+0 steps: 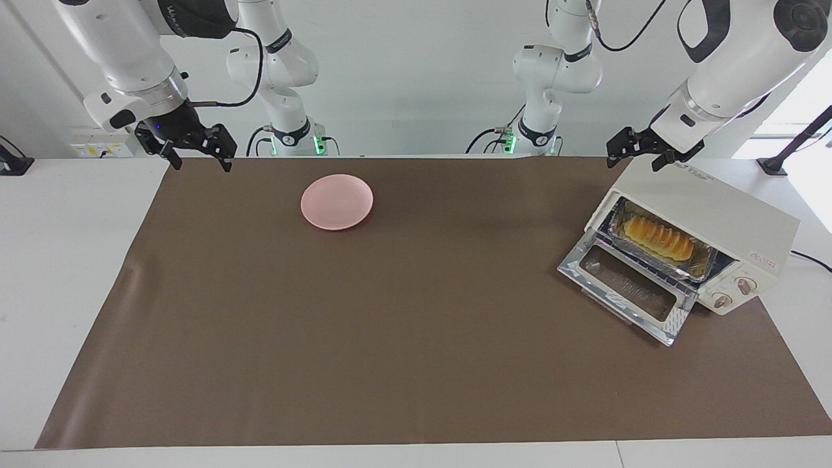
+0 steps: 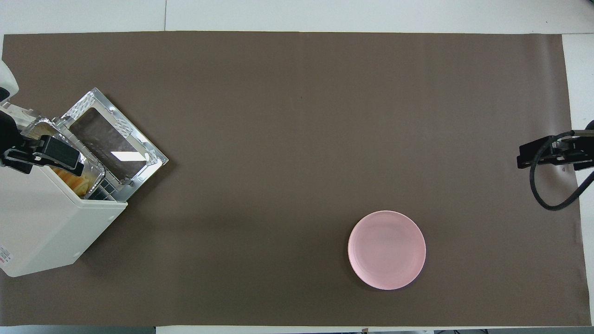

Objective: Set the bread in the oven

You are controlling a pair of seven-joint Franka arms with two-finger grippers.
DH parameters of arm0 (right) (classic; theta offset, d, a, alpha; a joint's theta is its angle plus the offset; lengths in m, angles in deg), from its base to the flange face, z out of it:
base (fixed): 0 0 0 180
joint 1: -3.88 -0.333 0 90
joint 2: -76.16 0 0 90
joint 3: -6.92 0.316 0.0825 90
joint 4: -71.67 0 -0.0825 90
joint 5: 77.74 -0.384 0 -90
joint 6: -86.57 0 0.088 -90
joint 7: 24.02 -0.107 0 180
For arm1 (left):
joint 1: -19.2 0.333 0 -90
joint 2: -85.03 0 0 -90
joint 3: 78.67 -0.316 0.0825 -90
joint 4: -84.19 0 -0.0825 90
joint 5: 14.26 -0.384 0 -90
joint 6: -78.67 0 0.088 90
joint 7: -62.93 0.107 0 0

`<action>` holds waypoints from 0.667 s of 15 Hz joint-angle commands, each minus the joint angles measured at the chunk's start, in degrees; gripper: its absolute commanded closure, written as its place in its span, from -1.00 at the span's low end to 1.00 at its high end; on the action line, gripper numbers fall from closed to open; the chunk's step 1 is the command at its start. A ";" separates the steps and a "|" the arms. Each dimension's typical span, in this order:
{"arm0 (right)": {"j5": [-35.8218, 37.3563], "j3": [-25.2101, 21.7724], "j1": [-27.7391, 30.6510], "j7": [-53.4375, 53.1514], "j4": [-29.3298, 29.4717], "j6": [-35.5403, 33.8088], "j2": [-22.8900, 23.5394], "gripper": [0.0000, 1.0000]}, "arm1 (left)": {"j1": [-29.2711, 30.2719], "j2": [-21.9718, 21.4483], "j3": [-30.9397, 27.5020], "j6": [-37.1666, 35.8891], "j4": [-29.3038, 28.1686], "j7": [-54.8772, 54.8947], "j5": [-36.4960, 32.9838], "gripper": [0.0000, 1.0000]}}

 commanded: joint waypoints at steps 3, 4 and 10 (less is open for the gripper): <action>0.84 0.71 0.95 1.72 -0.24 -0.44 -0.49 -1.00 | 12.26 -1.47 15.23 1.52 -1.47 -1.15 -4.48 -1.00; 0.84 0.71 0.95 1.72 -0.24 -0.44 -0.49 -1.00 | 12.26 -1.46 15.23 1.88 -1.38 -1.16 -4.48 -1.00; 0.84 0.71 0.95 1.72 -0.24 -0.44 -0.49 -1.00 | 12.43 -1.90 14.71 3.55 -1.12 -1.07 -4.48 -1.00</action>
